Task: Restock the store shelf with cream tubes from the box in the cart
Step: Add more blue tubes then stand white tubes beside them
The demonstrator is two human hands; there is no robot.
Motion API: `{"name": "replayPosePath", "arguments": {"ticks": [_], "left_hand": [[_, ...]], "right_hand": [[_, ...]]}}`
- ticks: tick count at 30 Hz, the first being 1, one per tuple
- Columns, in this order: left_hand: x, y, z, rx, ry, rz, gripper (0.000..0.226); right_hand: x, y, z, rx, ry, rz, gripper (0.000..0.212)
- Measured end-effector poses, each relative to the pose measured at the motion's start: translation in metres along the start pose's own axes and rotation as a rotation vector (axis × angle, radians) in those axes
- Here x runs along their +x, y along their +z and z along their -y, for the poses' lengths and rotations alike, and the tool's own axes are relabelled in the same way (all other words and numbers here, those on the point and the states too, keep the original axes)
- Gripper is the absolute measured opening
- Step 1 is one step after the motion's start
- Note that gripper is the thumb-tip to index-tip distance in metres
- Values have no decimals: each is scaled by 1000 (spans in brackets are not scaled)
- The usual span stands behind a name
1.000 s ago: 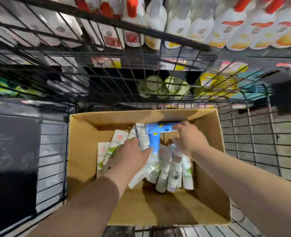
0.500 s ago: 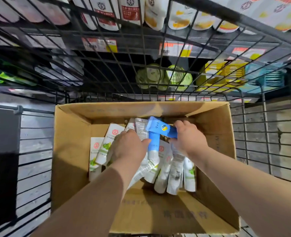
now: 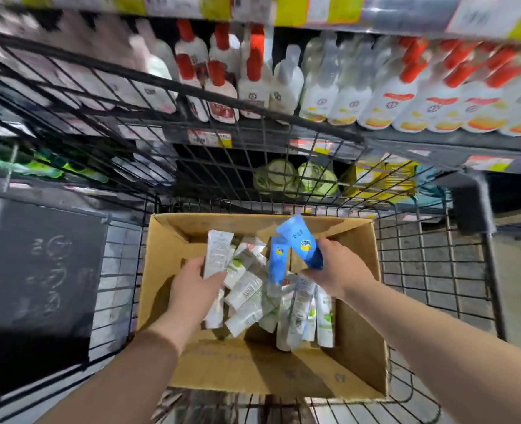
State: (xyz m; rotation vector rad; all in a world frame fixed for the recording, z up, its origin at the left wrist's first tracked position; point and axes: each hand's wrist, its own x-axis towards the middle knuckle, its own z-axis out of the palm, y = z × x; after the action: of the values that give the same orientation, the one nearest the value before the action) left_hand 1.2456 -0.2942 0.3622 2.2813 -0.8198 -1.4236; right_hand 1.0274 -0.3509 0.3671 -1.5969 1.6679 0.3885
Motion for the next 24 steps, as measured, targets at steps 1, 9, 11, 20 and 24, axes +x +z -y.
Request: {"name": "replayPosePath", "arguments": {"ticks": [1, 9, 11, 20, 24], "left_hand": [[-7, -6, -5, -29, 10, -10, 27], [-68, -48, -48, -208, 34, -72, 23], [-86, -58, -57, -251, 48, -88, 28], [-166, -104, -77, -311, 148, -224, 28], [-197, -133, -72, -321, 180, -307, 26]], "right_hand": [[-8, -7, 5, 20, -7, 0, 40], [-73, -55, 41, 116, -102, -42, 34], [-91, -67, 51, 110, -153, -54, 33], [-155, -108, 103, -6, -338, -70, 35], [-182, -121, 134, -52, -419, -99, 34]]}}
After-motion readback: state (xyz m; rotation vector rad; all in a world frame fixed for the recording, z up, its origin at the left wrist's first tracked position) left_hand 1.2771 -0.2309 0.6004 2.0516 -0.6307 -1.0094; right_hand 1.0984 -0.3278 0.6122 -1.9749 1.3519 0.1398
